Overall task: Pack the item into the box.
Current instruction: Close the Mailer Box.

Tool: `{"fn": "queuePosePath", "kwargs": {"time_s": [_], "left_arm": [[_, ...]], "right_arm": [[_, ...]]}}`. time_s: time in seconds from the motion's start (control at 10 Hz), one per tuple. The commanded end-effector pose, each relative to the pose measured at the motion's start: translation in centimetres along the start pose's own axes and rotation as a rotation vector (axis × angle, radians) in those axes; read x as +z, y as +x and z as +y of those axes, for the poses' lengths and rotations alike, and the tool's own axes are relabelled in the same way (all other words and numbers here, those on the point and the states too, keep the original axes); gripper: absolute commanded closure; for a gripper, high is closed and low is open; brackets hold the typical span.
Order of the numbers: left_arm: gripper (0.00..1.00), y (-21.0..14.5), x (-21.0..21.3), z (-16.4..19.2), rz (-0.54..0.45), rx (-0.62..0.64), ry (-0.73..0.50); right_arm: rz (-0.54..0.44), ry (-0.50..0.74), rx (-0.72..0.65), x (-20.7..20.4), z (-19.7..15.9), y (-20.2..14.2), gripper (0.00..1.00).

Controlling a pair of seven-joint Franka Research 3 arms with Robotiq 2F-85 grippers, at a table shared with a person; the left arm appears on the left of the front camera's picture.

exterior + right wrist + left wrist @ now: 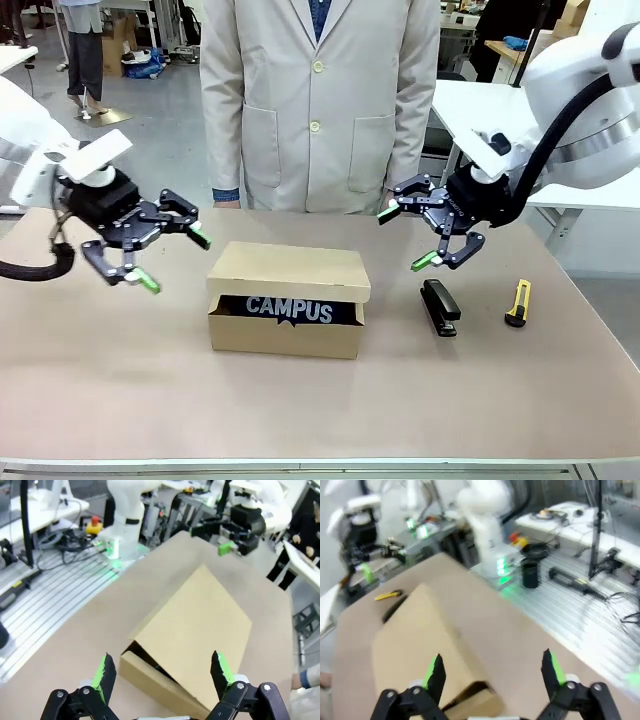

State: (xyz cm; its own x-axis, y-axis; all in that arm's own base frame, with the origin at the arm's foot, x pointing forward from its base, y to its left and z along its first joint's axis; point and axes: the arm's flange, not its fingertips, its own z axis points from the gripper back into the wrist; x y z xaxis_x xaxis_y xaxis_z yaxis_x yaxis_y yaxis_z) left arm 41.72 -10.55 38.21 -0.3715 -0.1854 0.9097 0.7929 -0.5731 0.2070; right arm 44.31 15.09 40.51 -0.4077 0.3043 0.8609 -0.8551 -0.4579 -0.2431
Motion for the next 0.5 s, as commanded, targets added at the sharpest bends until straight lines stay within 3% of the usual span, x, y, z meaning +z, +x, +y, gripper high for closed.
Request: {"fn": "queuePosePath", "kwargs": {"time_s": [0.0, 0.1, 0.2, 0.3, 0.4], "left_arm": [[0.0, 1.1, 2.0, -0.9, -0.146, -0.018, -0.109], [0.0, 1.7, 2.6, 0.4, -0.278, -0.066, 0.104], [0.0, 1.7, 2.5, 2.2, -0.387, -0.097, 0.278], [0.0, 1.7, 1.4, -0.9, -0.157, -0.012, -0.034], [0.0, 1.7, 1.4, -0.9, -0.157, -0.012, -0.034]], "right_arm": [[-0.081, -0.05, -0.092, 1.4, 0.6, 1.2, 0.0], [-0.156, -0.202, -0.14, 1.3, -0.3, 1.4, 0.0], [-0.22, -0.262, -0.141, 0.2, -2.0, 1.4, 0.0], [-0.076, -0.065, -0.083, 1.5, 0.0, 0.5, 0.0], [-0.076, -0.065, -0.083, 1.5, 0.0, 0.5, 0.0]]}}
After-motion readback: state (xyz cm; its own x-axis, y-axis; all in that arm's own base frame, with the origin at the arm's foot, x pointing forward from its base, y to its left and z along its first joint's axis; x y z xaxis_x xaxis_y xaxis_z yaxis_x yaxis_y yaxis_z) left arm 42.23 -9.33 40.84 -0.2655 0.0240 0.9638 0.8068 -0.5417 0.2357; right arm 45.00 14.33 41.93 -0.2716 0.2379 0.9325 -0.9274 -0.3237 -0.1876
